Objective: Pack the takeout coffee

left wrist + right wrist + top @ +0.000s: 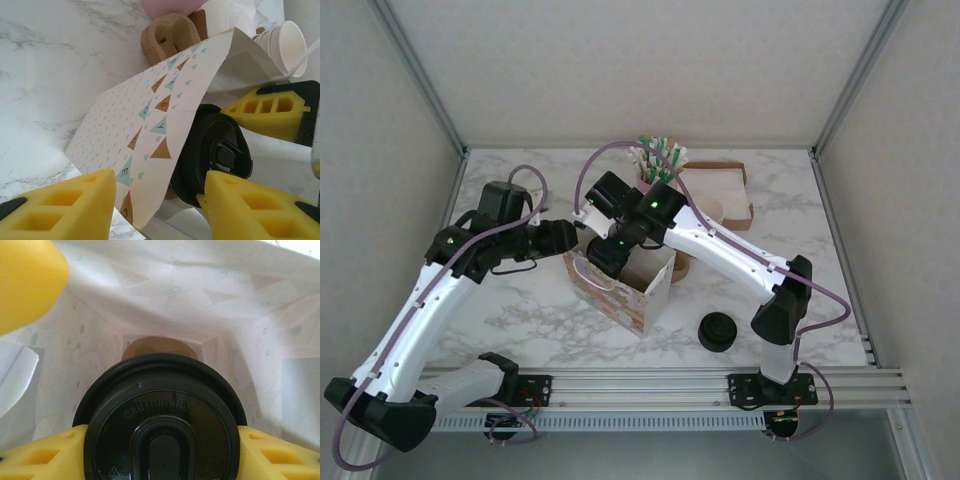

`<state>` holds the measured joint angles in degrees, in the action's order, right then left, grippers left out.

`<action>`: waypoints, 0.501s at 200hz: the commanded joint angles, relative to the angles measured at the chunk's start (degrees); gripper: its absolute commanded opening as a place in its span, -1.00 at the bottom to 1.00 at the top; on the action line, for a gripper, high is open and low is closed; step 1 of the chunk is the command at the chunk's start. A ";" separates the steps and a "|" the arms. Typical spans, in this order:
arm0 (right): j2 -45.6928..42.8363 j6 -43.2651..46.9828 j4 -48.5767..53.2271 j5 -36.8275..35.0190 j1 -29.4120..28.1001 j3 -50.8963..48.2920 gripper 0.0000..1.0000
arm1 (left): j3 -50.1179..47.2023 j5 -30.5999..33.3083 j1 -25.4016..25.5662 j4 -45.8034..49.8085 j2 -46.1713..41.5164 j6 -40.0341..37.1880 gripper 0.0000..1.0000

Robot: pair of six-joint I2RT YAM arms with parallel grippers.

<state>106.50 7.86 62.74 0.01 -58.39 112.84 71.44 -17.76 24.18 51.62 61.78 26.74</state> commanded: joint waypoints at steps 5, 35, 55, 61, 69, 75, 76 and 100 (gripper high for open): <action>-1.42 -1.08 -0.80 -0.17 -0.57 -1.19 0.15 | -0.85 -0.66 0.36 -0.41 0.42 -0.46 -0.03; -1.34 -1.48 -1.11 0.00 -0.55 -1.52 0.15 | -1.14 0.85 0.34 0.06 0.39 -0.29 -0.09; -1.33 -1.87 -1.28 -0.08 -0.57 -1.79 0.14 | -1.21 2.91 0.34 0.32 -0.07 -0.05 -0.19; -1.37 -1.94 -1.35 -0.01 -0.58 -1.90 0.14 | -1.28 3.89 0.34 0.33 -0.33 0.23 -0.22; -1.33 -2.14 -1.42 0.03 -0.53 -2.05 0.14 | -1.46 4.86 0.35 0.25 -0.68 0.48 -0.25; -1.36 -2.23 -1.54 0.14 -0.55 -2.22 0.14 | -1.64 5.36 0.34 -0.05 -0.98 0.80 -0.26; -1.33 -2.23 -1.55 0.11 -0.52 -2.24 0.14 | -1.69 5.41 0.34 -0.13 -1.06 0.87 -0.26; -1.34 -2.15 -1.52 0.74 -0.58 -2.79 0.13 | -2.99 5.87 0.34 -2.34 -1.92 2.46 -0.31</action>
<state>106.50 6.55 61.95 0.03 -58.39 110.93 70.02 -14.35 24.18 51.03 61.39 27.42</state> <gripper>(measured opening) 0.644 0.354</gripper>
